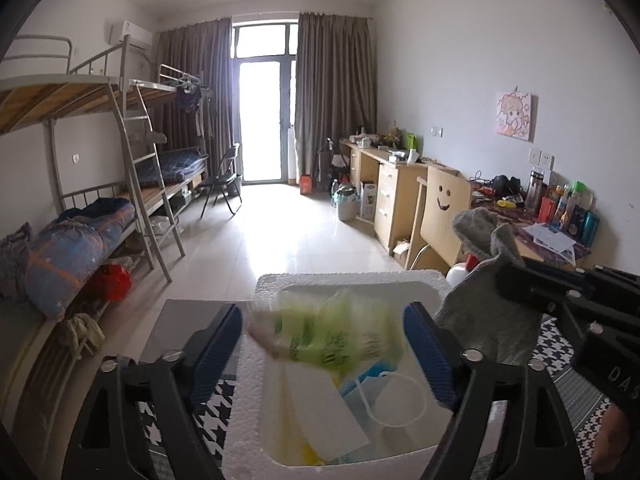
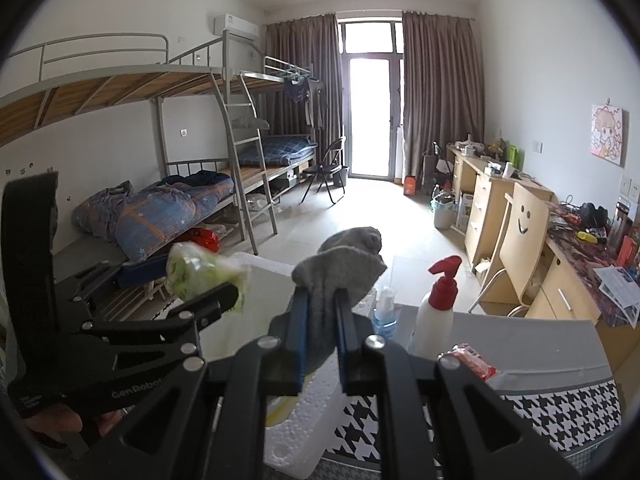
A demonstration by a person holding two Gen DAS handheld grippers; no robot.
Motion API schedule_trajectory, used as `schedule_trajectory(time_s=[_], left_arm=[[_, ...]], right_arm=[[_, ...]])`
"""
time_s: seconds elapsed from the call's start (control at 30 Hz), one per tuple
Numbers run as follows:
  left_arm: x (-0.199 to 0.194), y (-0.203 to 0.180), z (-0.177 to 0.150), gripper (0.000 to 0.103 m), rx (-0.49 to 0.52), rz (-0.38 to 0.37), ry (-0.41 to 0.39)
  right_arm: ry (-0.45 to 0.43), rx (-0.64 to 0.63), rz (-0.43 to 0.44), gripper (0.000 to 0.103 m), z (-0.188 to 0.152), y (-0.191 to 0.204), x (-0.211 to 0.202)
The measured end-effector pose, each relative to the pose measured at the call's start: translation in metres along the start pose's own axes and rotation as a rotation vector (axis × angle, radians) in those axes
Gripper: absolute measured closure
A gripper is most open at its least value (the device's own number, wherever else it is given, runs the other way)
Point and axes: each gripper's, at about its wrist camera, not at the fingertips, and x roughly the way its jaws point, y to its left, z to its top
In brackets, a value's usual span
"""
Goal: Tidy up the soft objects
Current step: 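Lift and carry the packet and sock with both tools over the foam box, then open the left tool to drop the packet while the right tool releases the sock into the box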
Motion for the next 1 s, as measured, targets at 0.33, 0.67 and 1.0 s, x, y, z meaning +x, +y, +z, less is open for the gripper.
schedule_trajectory(time_s=[0.33, 0.67, 1.0], left_arm=[[-0.012, 0.008, 0.001, 0.003, -0.023, 0.027, -0.025], [-0.027, 0.014, 0.0, 0.001, -0.038, 0.065, -0.053], [-0.039, 0.029, -0.008, 0.001, -0.047, 0.093, -0.065]], right_arm=[[0.006, 0.0, 0.003, 0.088, 0.003, 0.003, 0.003], [0.016, -0.015, 0.022, 0.088, 0.003, 0.011, 0.01], [0.024, -0.033, 0.055, 0.088, 0.004, 0.02, 0.019]])
